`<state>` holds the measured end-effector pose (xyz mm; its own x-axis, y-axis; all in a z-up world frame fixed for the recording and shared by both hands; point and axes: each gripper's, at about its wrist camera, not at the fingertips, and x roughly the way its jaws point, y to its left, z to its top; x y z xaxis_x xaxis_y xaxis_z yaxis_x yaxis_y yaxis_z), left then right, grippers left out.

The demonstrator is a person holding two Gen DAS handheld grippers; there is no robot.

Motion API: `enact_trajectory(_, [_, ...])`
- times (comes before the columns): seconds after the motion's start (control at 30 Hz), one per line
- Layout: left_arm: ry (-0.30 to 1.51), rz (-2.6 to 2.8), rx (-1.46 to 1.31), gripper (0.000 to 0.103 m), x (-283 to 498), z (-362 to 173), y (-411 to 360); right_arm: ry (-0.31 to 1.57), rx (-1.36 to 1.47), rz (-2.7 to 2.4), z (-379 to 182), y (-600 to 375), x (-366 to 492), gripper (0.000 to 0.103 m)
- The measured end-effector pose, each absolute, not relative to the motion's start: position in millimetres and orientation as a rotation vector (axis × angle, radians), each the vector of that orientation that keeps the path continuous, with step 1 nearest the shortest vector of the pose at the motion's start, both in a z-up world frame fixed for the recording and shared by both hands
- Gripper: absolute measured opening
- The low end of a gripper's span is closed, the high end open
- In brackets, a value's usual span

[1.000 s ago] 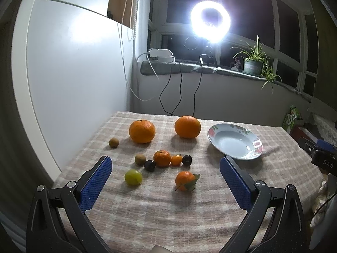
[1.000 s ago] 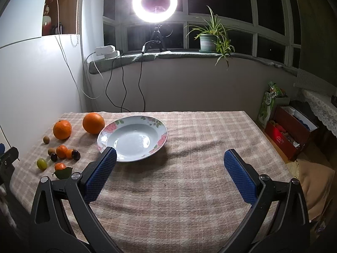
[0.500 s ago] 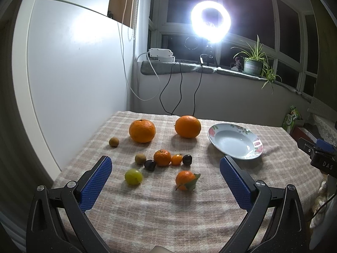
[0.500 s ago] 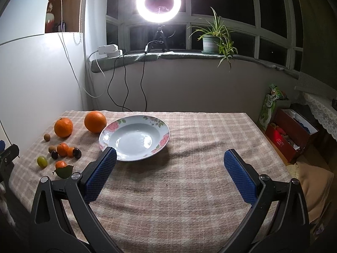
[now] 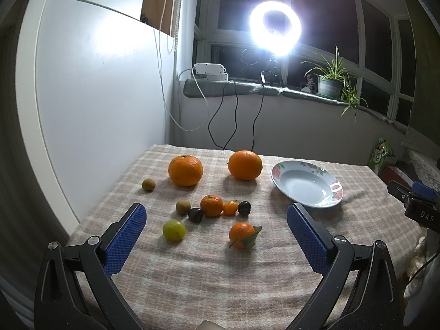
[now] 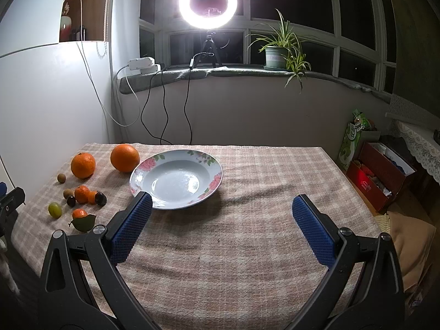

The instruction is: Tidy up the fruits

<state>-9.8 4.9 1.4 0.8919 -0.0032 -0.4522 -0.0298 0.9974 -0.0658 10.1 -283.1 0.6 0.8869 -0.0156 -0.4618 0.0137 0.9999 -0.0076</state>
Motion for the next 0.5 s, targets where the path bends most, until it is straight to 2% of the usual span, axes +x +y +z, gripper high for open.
enact_trajectory(0.5, [0.469, 0.013, -0.074, 0.102, -10.6, 1.2, 5.0, 0.482, -0.01, -0.008, -1.6, -279.8, 10.9, 0.103])
